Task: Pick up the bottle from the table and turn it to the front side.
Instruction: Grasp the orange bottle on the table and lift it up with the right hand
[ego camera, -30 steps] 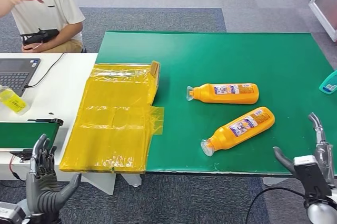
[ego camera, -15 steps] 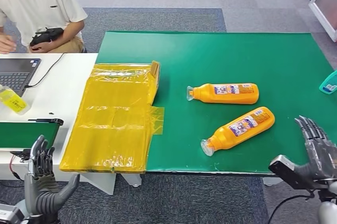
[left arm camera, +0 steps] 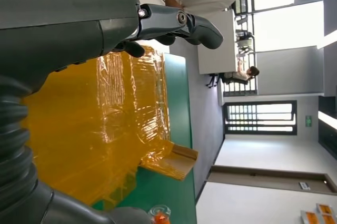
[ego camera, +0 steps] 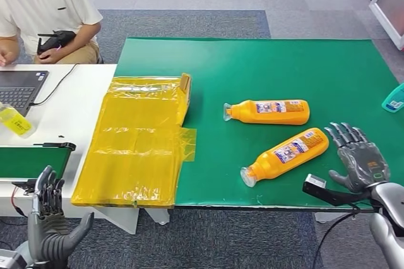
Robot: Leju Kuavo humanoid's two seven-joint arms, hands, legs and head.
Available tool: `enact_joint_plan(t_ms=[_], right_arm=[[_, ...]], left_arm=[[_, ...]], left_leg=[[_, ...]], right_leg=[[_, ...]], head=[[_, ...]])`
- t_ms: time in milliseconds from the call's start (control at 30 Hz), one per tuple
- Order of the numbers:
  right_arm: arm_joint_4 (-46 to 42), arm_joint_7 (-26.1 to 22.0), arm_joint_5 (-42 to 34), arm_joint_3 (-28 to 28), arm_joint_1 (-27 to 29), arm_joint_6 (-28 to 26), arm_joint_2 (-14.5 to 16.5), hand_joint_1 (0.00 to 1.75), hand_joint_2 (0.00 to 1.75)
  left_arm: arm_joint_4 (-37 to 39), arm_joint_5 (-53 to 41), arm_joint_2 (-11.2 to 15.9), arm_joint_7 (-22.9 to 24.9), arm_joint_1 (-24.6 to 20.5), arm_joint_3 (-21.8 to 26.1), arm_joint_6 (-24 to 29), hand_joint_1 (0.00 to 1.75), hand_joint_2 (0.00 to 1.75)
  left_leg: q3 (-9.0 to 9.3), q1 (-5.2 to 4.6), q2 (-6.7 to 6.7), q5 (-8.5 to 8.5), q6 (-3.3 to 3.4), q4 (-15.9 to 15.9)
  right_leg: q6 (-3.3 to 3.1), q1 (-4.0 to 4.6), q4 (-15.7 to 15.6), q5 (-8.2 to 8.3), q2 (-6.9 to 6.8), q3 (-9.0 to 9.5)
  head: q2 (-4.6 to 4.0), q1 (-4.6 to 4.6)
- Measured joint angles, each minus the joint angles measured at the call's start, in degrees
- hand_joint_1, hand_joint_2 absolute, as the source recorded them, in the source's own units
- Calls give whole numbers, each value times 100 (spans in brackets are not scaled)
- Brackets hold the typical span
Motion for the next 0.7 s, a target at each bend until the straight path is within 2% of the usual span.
enact_joint_plan(t_ms=[200,500,700], right_arm=[[831,59,54,955,-887,135,-250,0,175],[2262,78,-26,2287,-2269,240,-424,0,175],[2808,174,-88,2912,-2824,350,-493,0,175]], left_arm=[[51,-46,0,-9,-5,11,-74,0,175],[145,-27,0,-19,-45,61,-192,0,175],[156,62,0,-19,-40,93,-199,0,175]], left_leg=[[-4,-1,-1,10,9,1],[-6,-5,0,21,12,2],[-8,-6,0,21,12,3]], right_leg=[[2,-1,0,7,-3,1],[5,-4,0,17,-3,-5],[5,-4,1,20,-3,-5]], head=[[0,1],[0,1],[0,1]])
